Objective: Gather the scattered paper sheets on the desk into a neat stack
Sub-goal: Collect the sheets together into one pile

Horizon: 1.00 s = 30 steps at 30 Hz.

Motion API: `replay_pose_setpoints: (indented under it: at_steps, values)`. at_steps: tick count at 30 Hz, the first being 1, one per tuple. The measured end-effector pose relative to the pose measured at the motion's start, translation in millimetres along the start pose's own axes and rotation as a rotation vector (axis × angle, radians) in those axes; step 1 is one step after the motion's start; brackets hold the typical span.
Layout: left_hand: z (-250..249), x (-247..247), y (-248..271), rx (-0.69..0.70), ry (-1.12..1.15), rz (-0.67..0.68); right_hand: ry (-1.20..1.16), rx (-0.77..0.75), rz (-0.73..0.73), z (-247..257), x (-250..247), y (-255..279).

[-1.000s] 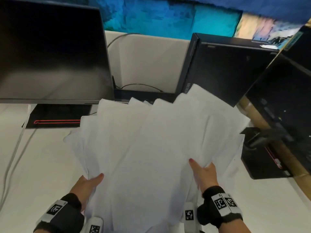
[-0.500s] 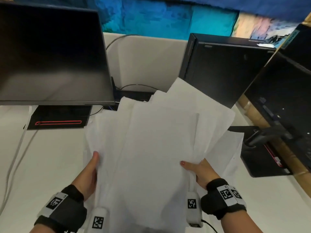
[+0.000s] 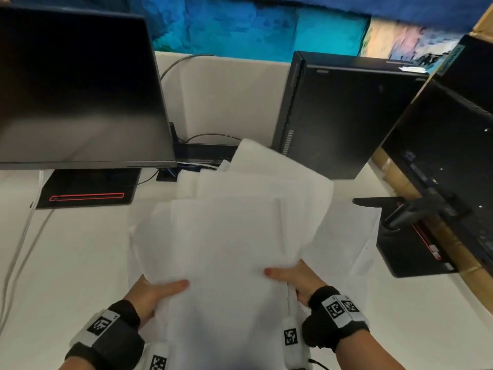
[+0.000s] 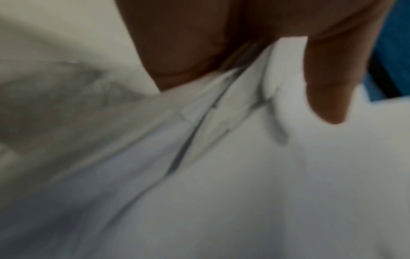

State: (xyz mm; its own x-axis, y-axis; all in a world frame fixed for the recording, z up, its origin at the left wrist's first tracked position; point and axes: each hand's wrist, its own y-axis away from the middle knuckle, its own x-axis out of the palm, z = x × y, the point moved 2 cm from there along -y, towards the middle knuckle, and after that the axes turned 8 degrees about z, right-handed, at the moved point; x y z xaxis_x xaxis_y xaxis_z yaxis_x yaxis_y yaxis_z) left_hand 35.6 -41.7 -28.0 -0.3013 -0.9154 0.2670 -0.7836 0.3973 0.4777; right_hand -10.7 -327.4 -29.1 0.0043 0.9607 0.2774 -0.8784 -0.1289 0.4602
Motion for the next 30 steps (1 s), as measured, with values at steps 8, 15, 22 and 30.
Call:
replay_pose_setpoints:
  at_steps: [8,15,22,30]
  values:
    - [-32.7,-2.9,-1.8,0.050,-0.007,0.104,-0.152,-0.185,0.027,40.7,-2.1,2.1]
    - [-32.9,-1.1,-9.8,0.049,-0.086,0.023,-0.053,-0.260,-0.193,67.6,17.8,-5.7]
    - [-10.1,2.0,-9.5,-0.067,-0.142,-0.165,0.194,-0.171,-0.182,53.2,32.3,-0.6]
    - [21.0,-28.5,-1.1,-0.043,0.046,-0.380,0.100,-0.103,-0.585,13.7,-15.4,1.2]
